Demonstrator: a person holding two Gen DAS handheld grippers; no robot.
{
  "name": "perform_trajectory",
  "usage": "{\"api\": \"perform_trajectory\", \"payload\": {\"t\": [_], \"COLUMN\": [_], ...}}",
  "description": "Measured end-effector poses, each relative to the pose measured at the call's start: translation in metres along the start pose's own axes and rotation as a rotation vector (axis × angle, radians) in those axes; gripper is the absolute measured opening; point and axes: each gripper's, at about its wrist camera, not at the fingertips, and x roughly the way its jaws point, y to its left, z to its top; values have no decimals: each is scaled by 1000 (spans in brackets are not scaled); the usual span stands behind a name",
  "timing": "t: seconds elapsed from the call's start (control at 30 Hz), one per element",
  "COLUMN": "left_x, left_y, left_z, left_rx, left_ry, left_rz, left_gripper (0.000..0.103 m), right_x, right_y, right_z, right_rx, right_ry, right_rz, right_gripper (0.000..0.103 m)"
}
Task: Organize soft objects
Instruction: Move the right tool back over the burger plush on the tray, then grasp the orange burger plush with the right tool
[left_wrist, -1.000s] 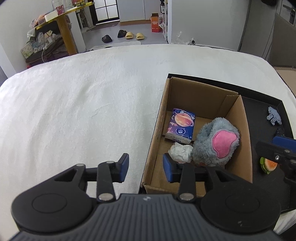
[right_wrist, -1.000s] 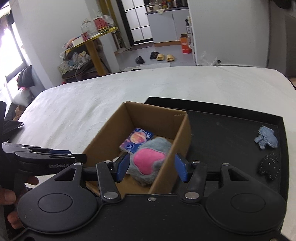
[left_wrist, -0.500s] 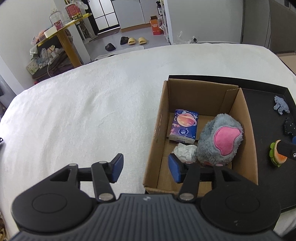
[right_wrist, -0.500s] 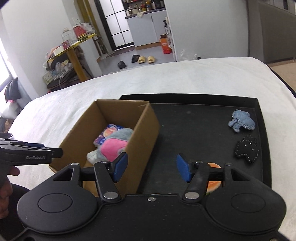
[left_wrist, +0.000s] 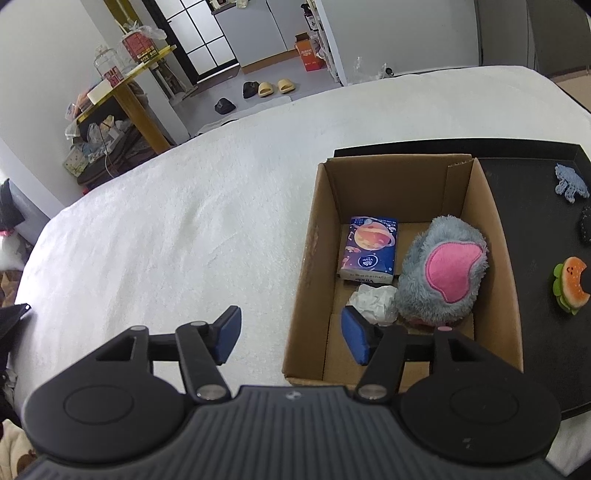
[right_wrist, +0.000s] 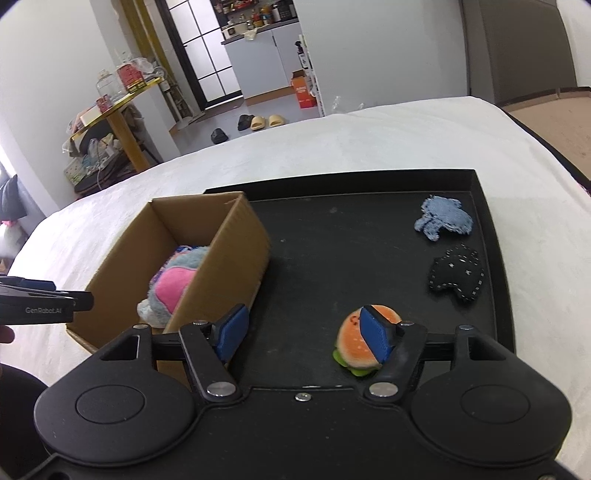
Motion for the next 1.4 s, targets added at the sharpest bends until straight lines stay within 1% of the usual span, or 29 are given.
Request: {"api": "perform_trajectory", "payload": {"t": [0.07, 0.27, 0.37, 0.57, 1.0, 1.2, 1.4], "left_x": [-1, 1, 1, 3, 7, 13, 19], "left_y": [-3, -10, -13, -19, -26, -29, -30], "left_z": [0, 1, 1, 3, 4, 7, 10], "left_rx": [14, 41, 55, 77, 104, 112, 107], "left_ry": [-4, 3, 6, 12, 29, 44, 55], "left_rz": [12, 38, 48, 64, 87, 84, 71], "left_gripper": [59, 61, 61, 61, 61, 62, 62], "right_x": [0, 3, 5, 8, 20, 37, 57], "right_y": [-6, -20, -25, -33, -47, -44, -41], "right_z": [-2, -7, -11, -15, -22, -23, -24], "right_rx": [8, 39, 49, 64, 101, 95, 94], "right_ry": [-4, -12, -9, -7, 0, 34, 69], "right_rz": [-6, -15, -21, -29, -52, -47, -67], "right_gripper": [71, 72, 76, 78, 79, 79, 79]}}
